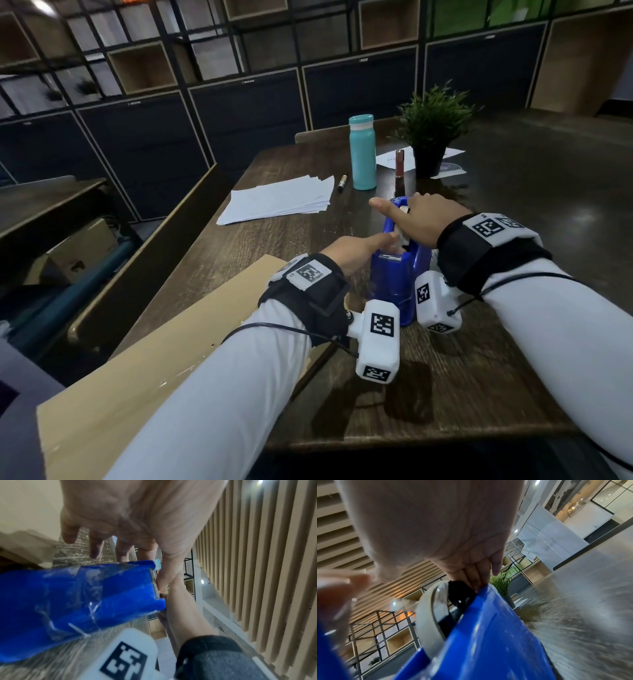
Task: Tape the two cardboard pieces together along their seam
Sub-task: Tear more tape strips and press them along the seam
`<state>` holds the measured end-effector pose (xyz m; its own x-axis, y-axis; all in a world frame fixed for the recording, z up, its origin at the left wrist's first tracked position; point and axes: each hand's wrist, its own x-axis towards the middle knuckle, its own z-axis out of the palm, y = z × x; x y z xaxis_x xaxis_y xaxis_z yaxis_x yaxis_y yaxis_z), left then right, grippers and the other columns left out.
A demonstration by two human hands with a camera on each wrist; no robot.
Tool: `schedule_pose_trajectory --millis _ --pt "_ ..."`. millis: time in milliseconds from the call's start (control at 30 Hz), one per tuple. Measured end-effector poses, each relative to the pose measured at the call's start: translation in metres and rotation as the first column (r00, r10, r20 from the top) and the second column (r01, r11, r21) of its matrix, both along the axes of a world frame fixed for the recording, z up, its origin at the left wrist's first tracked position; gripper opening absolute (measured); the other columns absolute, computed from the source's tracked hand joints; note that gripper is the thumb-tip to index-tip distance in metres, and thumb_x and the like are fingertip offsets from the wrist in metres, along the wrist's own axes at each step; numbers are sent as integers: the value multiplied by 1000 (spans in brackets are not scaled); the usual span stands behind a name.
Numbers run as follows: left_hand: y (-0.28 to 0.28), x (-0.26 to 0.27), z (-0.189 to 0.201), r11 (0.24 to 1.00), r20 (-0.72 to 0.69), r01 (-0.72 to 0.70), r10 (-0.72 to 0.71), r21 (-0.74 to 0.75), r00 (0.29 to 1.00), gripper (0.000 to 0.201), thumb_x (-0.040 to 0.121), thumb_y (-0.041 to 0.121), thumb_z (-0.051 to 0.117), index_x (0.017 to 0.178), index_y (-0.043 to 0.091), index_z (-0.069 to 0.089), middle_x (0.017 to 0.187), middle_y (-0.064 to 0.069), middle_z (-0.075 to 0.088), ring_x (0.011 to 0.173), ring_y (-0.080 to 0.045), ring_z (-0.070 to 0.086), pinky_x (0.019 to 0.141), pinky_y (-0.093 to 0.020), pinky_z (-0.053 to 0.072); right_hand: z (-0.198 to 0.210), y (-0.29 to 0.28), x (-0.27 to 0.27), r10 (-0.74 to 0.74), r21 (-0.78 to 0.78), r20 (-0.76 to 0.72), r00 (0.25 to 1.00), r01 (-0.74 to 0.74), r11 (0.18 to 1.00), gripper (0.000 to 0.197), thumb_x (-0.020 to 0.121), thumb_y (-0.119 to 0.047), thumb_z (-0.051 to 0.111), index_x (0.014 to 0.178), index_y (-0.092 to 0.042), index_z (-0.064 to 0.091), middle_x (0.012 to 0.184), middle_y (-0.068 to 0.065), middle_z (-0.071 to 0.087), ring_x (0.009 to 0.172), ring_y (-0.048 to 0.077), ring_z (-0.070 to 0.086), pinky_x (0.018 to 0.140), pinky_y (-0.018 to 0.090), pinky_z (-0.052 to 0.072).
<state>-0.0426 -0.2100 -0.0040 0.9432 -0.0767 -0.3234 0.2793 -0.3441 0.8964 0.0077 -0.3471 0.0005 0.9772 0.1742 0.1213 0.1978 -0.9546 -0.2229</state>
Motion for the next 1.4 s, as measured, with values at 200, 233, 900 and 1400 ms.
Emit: schedule_pose_trajectory --millis 200,233,900,1400 --pt "-3 -1 -2 992 -10 -57 56 -111 998 21 88 37 62 79 20 71 111 -1 68 89 -10 57 72 -23 36 6 0 0 -18 17 -33 999 19 1000 86 72 -83 3 59 -11 47 67 9 51 62 18 50 69 34 39" --pt "-1 0 0 993 6 -65 66 -103 998 22 87 40 62 77 23 72 119 -1 65 101 -14 55 82 -27 35 7 0 0 -23 21 -46 999 24 999 85 70 -84 2 60 -12 47 68 9 52 64 18 50 70 34 39" --pt "25 -22 -12 992 19 56 -55 -116 998 16 81 35 70 73 21 73 130 1 59 120 -18 45 91 -36 37 10 4 1 -166 87 -89 982 174 981 112 73 -87 16 143 0 30 134 20 51 114 34 55 83 37 42" --pt "21 -36 -23 988 171 100 -79 -114 982 19 87 19 64 69 16 70 105 19 66 88 -2 53 80 -26 36 11 6 -1 -168 31 -114 979 172 985 112 75 -85 15 145 1 27 139 21 48 119 34 53 90 38 43"
